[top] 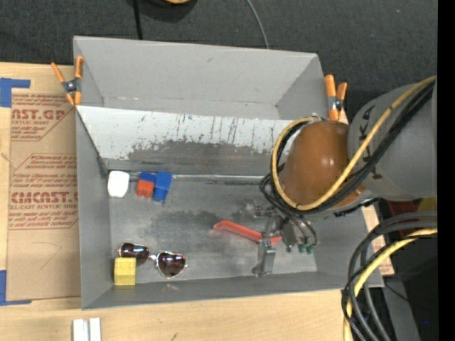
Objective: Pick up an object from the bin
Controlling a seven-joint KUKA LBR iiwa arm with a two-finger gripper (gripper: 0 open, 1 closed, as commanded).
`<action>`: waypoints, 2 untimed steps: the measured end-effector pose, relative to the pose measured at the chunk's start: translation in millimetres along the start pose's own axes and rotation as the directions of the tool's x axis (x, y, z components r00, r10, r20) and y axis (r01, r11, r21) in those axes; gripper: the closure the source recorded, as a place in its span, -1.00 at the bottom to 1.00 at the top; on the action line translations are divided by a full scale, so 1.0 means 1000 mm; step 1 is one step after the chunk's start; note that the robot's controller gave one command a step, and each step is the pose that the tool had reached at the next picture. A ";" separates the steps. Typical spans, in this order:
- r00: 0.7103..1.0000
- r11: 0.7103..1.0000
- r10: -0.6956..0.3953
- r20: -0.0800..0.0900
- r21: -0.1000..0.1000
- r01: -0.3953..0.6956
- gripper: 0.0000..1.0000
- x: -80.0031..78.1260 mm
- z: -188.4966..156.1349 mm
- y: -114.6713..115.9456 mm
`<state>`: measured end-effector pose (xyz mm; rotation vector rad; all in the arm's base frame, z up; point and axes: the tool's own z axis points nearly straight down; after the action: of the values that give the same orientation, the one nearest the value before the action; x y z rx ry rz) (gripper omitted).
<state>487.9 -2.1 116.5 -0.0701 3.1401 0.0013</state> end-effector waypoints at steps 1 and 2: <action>0.999 0.999 0.045 -0.001 -0.003 -0.045 -1.00 -0.009 0.014 -0.015; 1.000 1.000 0.015 0.001 -0.001 -0.015 -1.00 -0.009 0.037 -0.007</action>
Offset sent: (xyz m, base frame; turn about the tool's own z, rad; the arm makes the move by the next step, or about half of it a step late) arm 0.0080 -0.0026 -0.0465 0.0016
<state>497.3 -8.9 79.2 -0.0464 3.1393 0.0030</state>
